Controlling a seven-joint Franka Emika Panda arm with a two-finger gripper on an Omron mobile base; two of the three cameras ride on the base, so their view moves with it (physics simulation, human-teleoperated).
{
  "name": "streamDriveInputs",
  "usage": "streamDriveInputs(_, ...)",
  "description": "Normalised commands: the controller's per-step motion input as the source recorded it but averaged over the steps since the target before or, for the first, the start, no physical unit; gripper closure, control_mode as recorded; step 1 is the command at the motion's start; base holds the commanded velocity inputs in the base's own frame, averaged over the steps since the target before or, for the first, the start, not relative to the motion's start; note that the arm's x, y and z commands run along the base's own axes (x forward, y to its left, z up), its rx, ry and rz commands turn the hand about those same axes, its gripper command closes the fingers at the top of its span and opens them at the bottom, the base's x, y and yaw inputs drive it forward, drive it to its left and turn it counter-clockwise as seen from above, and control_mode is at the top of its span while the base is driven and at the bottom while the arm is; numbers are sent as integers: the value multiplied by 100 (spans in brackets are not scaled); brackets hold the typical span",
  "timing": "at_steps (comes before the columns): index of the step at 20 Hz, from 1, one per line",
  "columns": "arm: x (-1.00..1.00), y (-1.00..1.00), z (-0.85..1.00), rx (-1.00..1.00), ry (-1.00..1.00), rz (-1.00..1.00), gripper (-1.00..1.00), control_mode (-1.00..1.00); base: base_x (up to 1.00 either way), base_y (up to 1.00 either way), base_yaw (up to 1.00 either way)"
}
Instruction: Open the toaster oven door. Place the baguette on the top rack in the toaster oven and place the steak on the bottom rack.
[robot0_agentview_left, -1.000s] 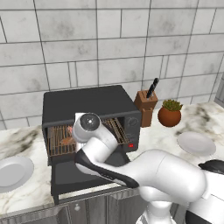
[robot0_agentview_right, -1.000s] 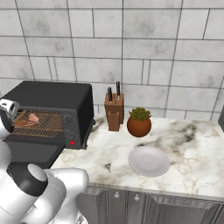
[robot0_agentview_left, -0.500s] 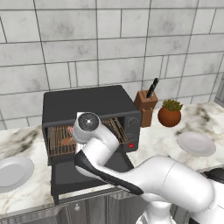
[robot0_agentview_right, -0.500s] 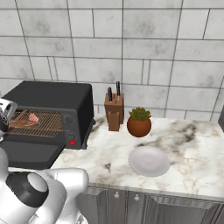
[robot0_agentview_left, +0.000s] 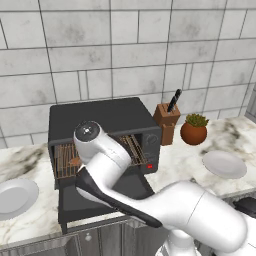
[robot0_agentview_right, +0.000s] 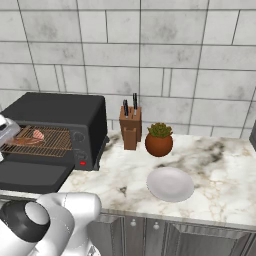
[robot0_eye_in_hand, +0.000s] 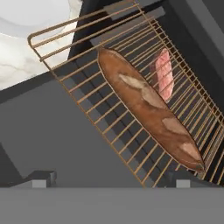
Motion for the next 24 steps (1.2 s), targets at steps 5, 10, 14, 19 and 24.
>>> streamDriveInputs(5, -24, -28, 0, 11, 22, -32, -100, -100, 0, 0, 0)
streamDriveInputs(10, -7, -28, -17, 11, 20, -21, -100, -100, 0, 0, 0)
streamDriveInputs(14, -3, -15, -41, 17, 1, -8, -100, -100, 0, 0, 0)
streamDriveInputs(19, 0, -8, -40, 15, -15, -1, -100, -100, 0, 0, 0)
streamDriveInputs(24, 0, -2, -40, 4, -15, -3, -100, -100, 0, 0, 0)
